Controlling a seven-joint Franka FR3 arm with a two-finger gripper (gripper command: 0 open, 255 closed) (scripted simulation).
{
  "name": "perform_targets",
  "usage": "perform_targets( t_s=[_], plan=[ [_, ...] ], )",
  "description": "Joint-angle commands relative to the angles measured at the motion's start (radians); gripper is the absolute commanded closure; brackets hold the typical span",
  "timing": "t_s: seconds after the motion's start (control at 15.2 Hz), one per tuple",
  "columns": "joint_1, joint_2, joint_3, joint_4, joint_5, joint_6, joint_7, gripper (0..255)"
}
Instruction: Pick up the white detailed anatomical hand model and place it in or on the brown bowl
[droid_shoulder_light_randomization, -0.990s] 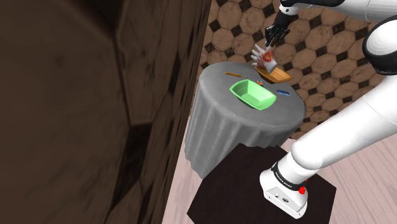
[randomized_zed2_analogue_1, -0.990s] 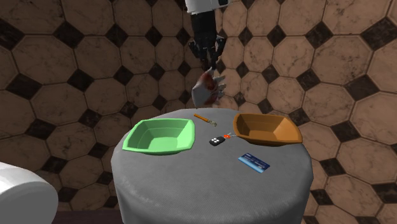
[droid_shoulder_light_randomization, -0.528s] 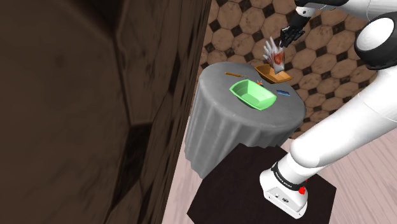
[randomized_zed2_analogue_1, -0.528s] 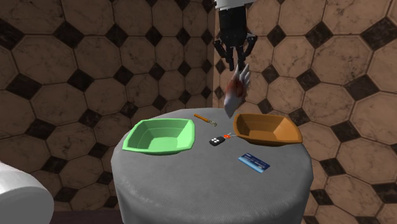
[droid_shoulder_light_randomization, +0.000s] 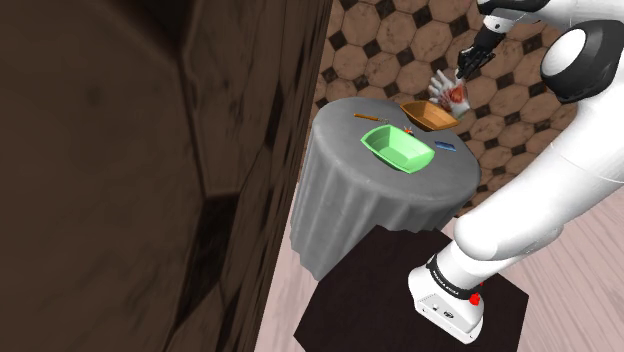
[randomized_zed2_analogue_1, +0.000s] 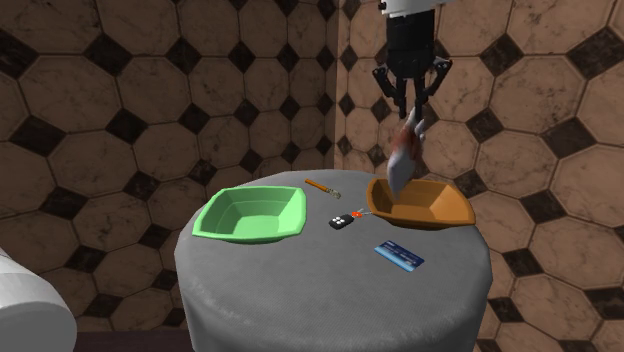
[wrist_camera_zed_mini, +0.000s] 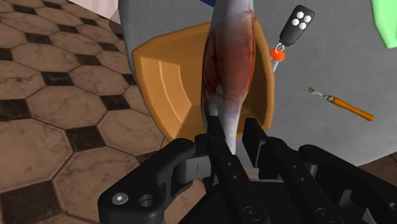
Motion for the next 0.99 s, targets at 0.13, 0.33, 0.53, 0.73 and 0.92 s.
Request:
perform_targets(
  t_s=[0.13,0.33,0.53,0.73,0.92],
  plan=[
    [0.001,-0.007,0.0,-0.059,-0.003,0.054,0.0,255],
    [0.001,-0.01,0.001,-0.102,-0.005,0.095,0.002,255],
    [0.001,-0.011,0.001,-0.143,-0.006,0.135,0.002,255],
    [0.001,-0.009,0.001,-0.181,-0.005,0.175,0.002,255],
    [0.001,-0.008,0.001,-0.187,-0.004,0.182,0.002,255]
  ],
)
